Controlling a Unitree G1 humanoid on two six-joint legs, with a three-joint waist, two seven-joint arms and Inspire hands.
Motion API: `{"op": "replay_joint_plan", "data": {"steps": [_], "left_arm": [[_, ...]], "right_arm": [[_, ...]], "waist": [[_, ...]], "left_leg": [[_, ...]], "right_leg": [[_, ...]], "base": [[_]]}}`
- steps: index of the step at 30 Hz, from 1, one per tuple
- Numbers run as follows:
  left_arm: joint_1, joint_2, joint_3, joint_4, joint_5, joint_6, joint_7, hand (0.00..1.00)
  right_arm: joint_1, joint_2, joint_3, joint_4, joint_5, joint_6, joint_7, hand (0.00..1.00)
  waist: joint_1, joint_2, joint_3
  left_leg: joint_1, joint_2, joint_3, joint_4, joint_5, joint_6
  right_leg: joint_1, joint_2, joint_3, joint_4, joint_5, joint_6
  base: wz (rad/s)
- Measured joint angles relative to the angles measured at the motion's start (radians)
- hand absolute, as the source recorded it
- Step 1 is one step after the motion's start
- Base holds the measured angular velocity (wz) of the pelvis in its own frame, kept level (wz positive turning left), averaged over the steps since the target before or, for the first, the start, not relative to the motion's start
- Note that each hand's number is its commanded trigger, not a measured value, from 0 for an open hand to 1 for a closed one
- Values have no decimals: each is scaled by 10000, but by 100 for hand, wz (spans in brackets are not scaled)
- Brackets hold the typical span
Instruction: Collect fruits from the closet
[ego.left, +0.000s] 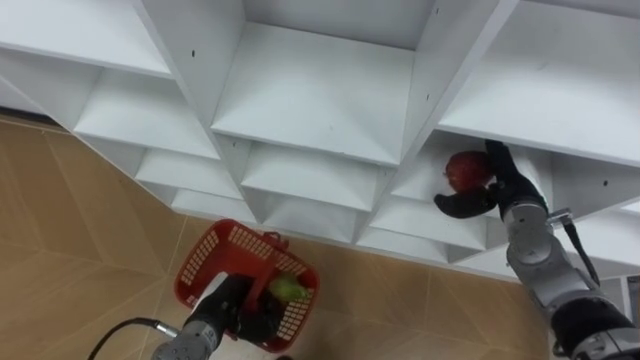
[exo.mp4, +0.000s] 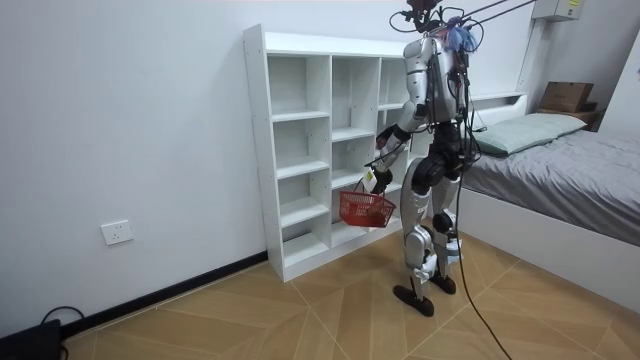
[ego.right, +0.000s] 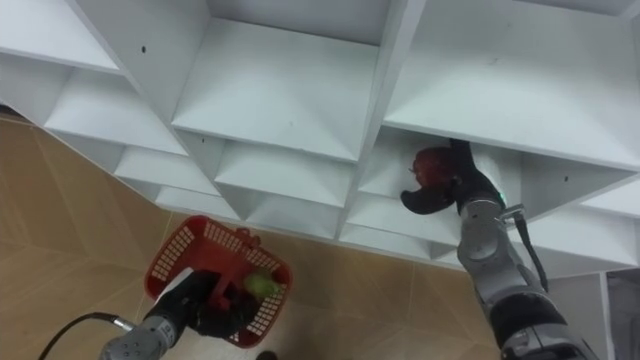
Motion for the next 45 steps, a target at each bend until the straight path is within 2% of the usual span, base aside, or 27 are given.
{"op": "replay_joint_plan", "data": {"steps": [6, 34, 40, 45], "left_arm": [[-3, 9, -59, 13, 0, 3, 23, 100], [-50, 9, -52, -9, -101, 0, 3, 100], [-55, 118, -10, -8, -207, -113, -25, 100], [-41, 133, 27, -122, -174, -134, -113, 100]], "right_arm": [[3, -177, 27, 7, -251, 14, -179, 100], [21, -175, 34, -3, -497, 11, -130, 100], [28, -76, 31, -32, -252, 8, -146, 100], [572, 2, 48, -967, -395, 37, 177, 100]], "waist": [[3, -1, 0], [8, -6, 3], [5, -5, 2], [9, 8, -5]], "left_leg": [[1, 13, 14, 0, 0, 0], [31, 16, 32, -1, 0, 0], [124, 16, 1, 0, -1, 0], [148, 16, 56, 4, -1, 0]], "right_leg": [[-5, 17, -3, -2, 0, 0], [14, 27, 82, -7, 3, -4], [125, 44, 82, -56, 7, -11], [126, 34, 113, -55, 9, -13]], "base": [[0], [0], [0], [-1]]}}
